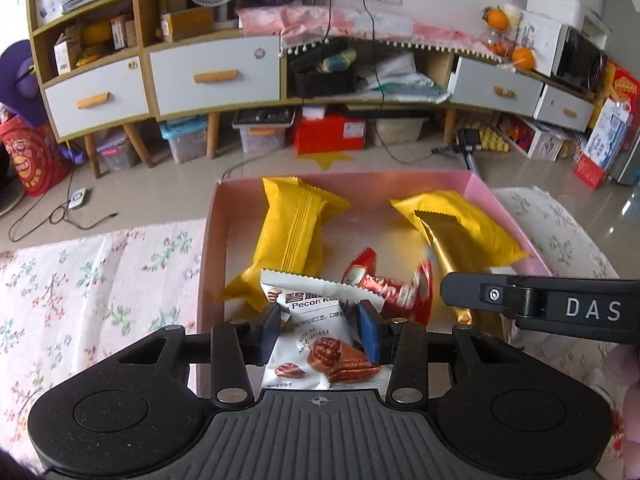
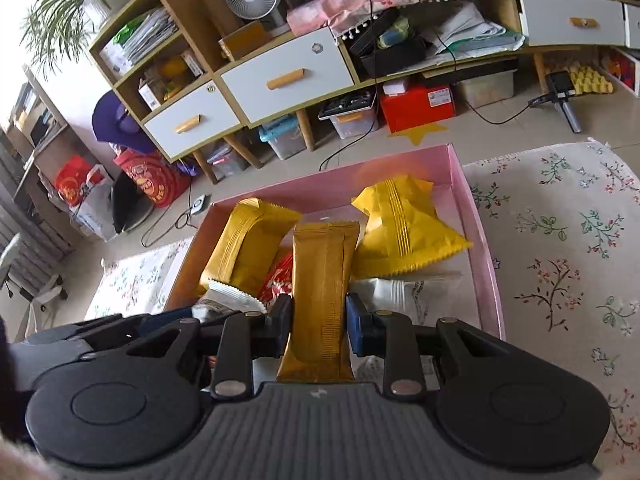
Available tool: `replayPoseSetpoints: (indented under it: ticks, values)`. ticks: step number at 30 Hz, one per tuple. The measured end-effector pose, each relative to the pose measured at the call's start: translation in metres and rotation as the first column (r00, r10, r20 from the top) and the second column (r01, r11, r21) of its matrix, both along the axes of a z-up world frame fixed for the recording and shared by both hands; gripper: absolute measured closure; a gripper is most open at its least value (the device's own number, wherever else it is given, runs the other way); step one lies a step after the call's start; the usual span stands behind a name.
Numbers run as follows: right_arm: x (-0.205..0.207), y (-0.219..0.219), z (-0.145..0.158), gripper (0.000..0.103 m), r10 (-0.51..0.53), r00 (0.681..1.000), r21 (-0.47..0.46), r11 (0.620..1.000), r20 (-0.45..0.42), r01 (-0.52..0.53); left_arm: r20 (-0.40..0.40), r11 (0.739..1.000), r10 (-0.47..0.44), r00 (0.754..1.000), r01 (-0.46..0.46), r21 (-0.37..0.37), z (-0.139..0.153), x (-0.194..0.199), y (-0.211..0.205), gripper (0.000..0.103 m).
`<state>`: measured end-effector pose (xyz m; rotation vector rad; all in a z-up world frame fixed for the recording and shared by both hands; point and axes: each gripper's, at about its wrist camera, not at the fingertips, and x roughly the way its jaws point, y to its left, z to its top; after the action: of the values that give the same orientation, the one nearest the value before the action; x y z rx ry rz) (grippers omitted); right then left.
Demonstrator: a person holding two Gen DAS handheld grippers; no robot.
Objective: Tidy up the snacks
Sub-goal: 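Carry the Pecan bag and gold bar into the pink box and release, then withdraw both grippers from the box toward the remaining snacks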
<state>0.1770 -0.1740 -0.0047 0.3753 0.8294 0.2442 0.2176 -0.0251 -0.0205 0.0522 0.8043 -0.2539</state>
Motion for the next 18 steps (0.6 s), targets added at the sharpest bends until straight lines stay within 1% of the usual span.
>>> replayPoseSetpoints:
  ticks: [2,4,6,7,9,10,13,14,15,16,18]
  values:
    - [0.001,-0.001,-0.001,0.077,-0.007,1.000,0.009,1.000,0.007,0.007,0.021,1.000,0.011,1.000,-0.011,-0.001,-0.002,0.002,0.001,0.063]
    - [0.002,-0.002,-0.001,0.076,-0.009,1.000,0.021,1.000,0.005,0.009,0.025,1.000,0.017,1.000,-0.017,-0.010,-0.002,0.001,0.003,0.063]
    - [0.002,-0.003,0.001,0.072,-0.007,1.000,0.029,1.000,0.001,0.007,0.028,1.000,0.018,0.999,-0.018,-0.018,0.000,-0.001,0.003,0.062]
    - [0.001,-0.004,0.003,0.072,-0.011,1.000,0.029,1.000,0.003,0.011,0.033,1.000,0.015,0.999,-0.014,-0.018,0.001,-0.003,0.004,0.062]
    - [0.000,-0.005,0.005,0.067,-0.016,1.000,0.035,0.999,0.007,0.016,0.033,1.000,0.010,0.999,-0.009,-0.015,0.004,-0.007,0.004,0.061]
    - [0.000,-0.006,0.007,0.066,-0.019,1.000,0.041,0.999,0.008,0.018,0.032,1.000,0.009,0.999,-0.008,-0.016,0.006,-0.009,0.005,0.057]
    - [-0.004,-0.007,0.013,0.060,-0.026,1.000,0.046,0.999,0.012,0.025,0.024,1.000,0.005,1.000,-0.004,-0.028,0.011,-0.016,0.006,0.051]
    - [-0.006,-0.007,0.014,0.056,-0.027,1.000,0.042,0.999,0.015,0.026,0.022,1.000,0.004,1.000,-0.003,-0.029,0.013,-0.019,0.006,0.050]
    - [-0.007,-0.007,0.015,0.052,-0.028,0.999,0.035,0.999,0.017,0.027,0.022,1.000,0.003,1.000,-0.003,-0.027,0.014,-0.022,0.006,0.046]
    - [-0.009,-0.007,0.017,0.050,-0.029,0.999,0.029,0.999,0.017,0.028,0.023,1.000,0.003,1.000,-0.003,-0.024,0.015,-0.026,0.006,0.042]
    - [-0.014,-0.007,0.020,0.044,-0.030,0.999,0.011,1.000,0.019,0.029,0.028,1.000,-0.001,1.000,0.002,-0.014,0.018,-0.035,0.005,0.038]
